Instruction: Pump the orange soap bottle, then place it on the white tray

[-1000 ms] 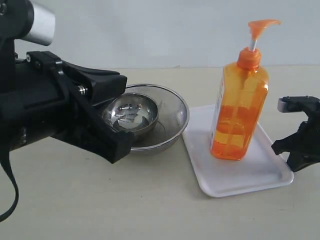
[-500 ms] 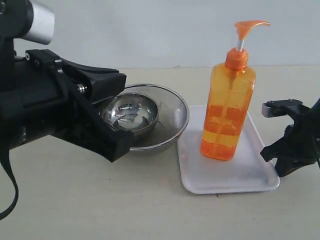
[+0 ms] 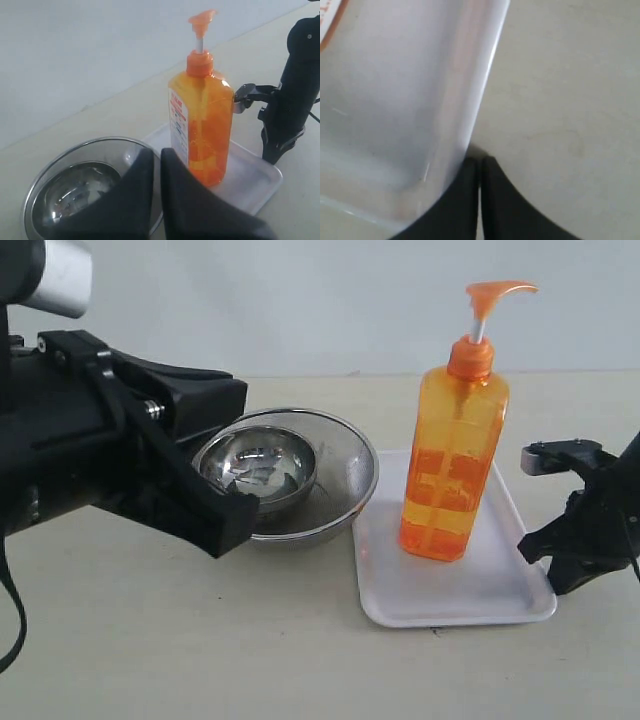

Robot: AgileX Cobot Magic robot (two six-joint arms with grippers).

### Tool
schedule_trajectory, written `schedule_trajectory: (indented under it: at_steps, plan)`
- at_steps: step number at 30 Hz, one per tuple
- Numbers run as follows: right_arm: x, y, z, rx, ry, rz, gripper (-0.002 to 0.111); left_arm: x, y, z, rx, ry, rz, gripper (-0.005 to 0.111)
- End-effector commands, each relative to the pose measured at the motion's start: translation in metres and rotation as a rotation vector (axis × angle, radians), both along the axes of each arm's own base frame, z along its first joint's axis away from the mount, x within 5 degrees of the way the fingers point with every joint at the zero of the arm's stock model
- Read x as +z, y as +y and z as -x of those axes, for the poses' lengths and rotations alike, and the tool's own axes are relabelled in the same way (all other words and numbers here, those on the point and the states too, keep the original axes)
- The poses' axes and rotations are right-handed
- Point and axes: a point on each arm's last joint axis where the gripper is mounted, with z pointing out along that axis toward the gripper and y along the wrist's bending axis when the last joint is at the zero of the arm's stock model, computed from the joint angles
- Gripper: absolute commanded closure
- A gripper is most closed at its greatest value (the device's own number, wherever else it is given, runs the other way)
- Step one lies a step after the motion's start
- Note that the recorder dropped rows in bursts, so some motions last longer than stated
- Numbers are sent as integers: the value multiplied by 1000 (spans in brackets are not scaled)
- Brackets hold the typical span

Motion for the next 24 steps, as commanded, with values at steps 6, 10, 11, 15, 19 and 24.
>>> schedule_trajectory:
  at_steps: [6,10,11,15,19,24]
  plan:
    - [-1,1,4,12,38,-8,108,2,3,1,10,4,18,102]
    - [0,-2,2,-16,20,27,108,2,3,1,10,4,18,102]
    - [1,-4,1,-37,8,52,108,2,3,1,10,4,18,102]
    - [17,-13,-1,-64,-80,144,108,1,2,2,-4,8,19,102]
    - [44,-18,-3,-103,-207,182,108,2,2,2,-3,0,13,102]
    - [96,-18,5,-126,-412,167,108,0,0,1,-7,-6,-1,102]
